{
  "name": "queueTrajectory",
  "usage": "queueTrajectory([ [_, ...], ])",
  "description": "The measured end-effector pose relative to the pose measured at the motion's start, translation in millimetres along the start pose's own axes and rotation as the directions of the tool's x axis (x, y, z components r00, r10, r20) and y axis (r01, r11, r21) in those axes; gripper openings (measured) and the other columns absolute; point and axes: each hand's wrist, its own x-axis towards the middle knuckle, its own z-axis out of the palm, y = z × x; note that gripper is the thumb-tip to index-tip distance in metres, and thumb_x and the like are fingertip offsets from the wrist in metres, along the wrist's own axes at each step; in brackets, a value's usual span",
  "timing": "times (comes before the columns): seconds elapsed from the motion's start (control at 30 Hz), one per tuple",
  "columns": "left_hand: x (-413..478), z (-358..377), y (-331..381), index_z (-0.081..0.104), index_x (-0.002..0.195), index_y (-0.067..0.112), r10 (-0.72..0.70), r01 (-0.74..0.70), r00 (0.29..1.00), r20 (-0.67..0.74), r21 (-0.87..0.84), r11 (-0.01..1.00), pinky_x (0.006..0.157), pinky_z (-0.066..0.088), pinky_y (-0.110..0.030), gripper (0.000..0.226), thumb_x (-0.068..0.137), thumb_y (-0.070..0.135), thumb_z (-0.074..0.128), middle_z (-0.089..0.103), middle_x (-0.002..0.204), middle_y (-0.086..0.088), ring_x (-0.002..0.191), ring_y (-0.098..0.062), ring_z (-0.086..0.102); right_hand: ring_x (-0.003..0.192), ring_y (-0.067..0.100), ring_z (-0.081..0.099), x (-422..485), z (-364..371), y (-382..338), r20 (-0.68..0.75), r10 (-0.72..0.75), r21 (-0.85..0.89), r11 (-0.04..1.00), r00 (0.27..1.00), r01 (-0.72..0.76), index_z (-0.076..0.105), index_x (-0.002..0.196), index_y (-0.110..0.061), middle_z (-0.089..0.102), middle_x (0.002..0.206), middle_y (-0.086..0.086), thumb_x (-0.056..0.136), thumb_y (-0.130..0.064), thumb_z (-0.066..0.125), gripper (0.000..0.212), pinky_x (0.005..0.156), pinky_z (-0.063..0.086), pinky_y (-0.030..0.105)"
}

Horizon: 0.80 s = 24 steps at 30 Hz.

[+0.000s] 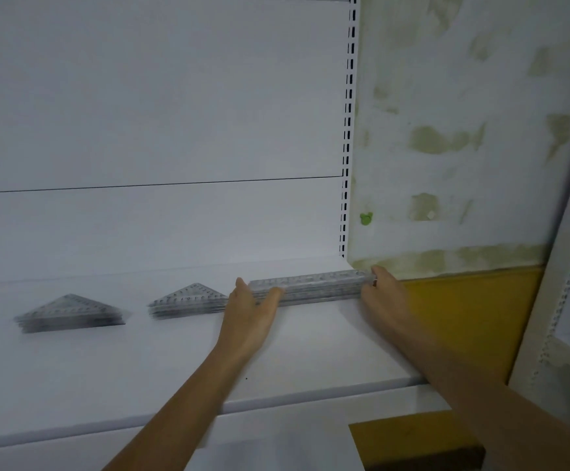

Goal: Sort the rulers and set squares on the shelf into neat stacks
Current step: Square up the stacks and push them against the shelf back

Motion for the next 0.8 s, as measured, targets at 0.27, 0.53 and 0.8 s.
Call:
queueTrajectory([
  [0.27,-0.9,-1.5,-1.5,0.012,0.148,0.014,-0.001,0.001,1.000,0.022,0.006,1.000,0.111,0.020,-0.034,0.077,0.088,0.048,0.047,0.019,0.155,-0.003,0.142,-0.020,0.019,0.072,0.018,0.045,1.8,-0.1,2.5,-0.026,0.002,0.021,1.000,1.000,-0.001,0.056,0.096,-0.002,0.050,0.079,0.003,0.088,0.001,0.040,0.018,0.048,0.032,0.009],
  [0.53,-1.4,5.9,3.4,0.007,0.149,0.015,-0.051,0.051,0.999,0.015,-0.029,0.998,0.111,0.020,-0.035,0.081,0.088,0.049,0.047,0.016,0.155,-0.003,0.142,-0.022,0.017,0.068,0.013,0.045,3.7,2.3,4.7,-0.004,0.008,0.024,1.000,1.000,-0.008,0.048,0.091,-0.011,0.048,0.076,-0.001,0.089,-0.003,0.040,0.012,0.047,0.034,0.006],
  [0.8,0.2,-1.1,0.3,0.032,0.140,0.013,-0.024,0.023,0.999,0.040,0.012,1.000,0.098,0.034,-0.034,0.062,0.088,0.043,0.046,0.039,0.144,-0.005,0.128,-0.022,0.040,0.069,0.015,0.045,7.3,1.8,6.4,0.002,0.038,0.048,0.998,0.999,-0.038,0.045,0.079,-0.015,0.048,0.074,-0.002,0.085,-0.002,0.042,0.014,0.049,0.034,0.012],
])
